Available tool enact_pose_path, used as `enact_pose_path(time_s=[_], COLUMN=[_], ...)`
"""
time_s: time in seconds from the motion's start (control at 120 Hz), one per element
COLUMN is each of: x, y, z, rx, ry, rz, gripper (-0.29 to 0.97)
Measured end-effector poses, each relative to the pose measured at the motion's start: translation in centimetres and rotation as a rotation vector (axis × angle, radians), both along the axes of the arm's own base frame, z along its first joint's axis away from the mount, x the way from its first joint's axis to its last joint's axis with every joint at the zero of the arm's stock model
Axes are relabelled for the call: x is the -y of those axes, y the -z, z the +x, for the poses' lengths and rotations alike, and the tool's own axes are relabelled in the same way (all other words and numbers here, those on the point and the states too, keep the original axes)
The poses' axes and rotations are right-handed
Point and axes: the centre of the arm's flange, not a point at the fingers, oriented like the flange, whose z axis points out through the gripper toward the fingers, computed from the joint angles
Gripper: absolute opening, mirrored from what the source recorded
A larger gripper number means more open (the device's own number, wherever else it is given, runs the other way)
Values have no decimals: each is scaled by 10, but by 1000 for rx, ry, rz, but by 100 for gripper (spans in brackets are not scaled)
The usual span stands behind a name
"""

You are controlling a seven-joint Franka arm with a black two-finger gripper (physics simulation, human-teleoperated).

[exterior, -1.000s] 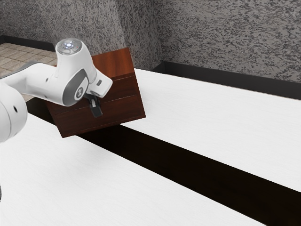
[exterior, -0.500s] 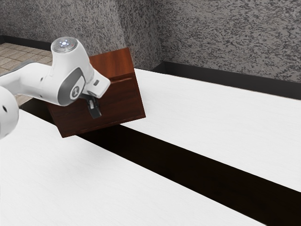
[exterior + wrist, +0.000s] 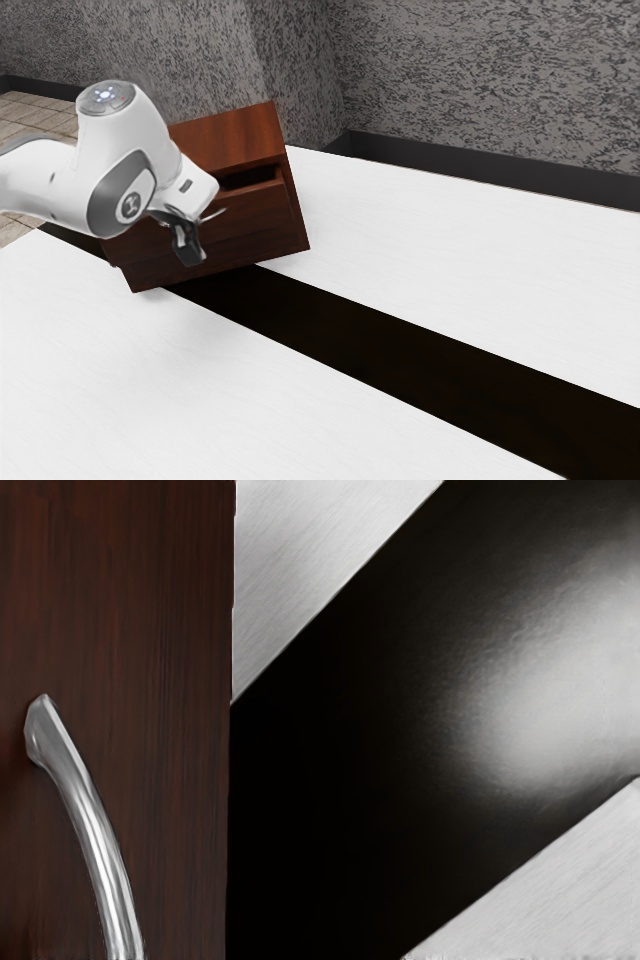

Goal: Pull the drawer handle with one arm to open the drawer

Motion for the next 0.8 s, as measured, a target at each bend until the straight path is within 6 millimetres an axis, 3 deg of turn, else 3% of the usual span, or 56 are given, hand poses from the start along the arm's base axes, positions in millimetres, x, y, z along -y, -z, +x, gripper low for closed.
enact_pose_path(time_s=[0.042,0.425,0.592,0.8], x=[4,25,23,40], y=[-3,3,3,1], z=[-5,-35,-48,-53], rx=[3,-20,-23,-19], ry=[8,58,56,87], rz=[-5,-4,-4,-4], gripper=[43,66,66,67])
